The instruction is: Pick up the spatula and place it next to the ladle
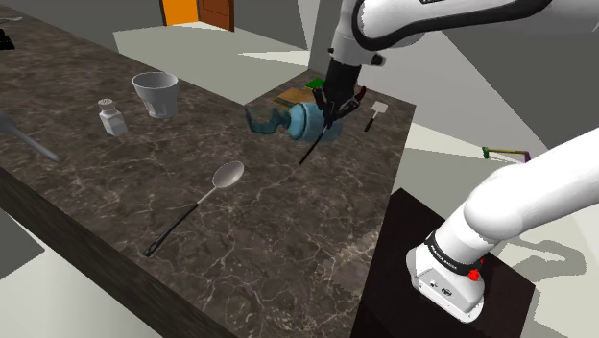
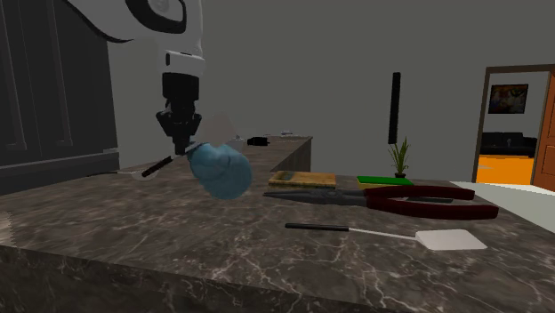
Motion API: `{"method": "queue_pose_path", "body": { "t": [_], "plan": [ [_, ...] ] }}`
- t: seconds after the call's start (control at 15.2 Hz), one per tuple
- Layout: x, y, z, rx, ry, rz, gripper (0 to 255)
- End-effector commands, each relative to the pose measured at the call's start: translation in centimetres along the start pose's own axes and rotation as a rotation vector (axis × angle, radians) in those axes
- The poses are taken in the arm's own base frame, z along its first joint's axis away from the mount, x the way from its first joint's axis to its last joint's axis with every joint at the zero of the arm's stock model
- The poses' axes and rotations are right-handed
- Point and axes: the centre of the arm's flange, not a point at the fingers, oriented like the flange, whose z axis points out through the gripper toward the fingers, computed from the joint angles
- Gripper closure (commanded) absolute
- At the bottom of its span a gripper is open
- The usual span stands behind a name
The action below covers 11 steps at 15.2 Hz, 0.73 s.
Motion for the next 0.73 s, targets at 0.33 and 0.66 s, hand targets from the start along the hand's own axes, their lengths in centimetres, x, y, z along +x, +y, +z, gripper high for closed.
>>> {"method": "queue_pose_path", "body": {
  "t": [0.33, 0.66],
  "plan": [
    [-7.5, -3.5, 0.5, -0.001, -0.001, 0.002, 255],
    [-7.3, -3.5, 3.1, -0.001, -0.001, 0.002, 255]
  ]
}}
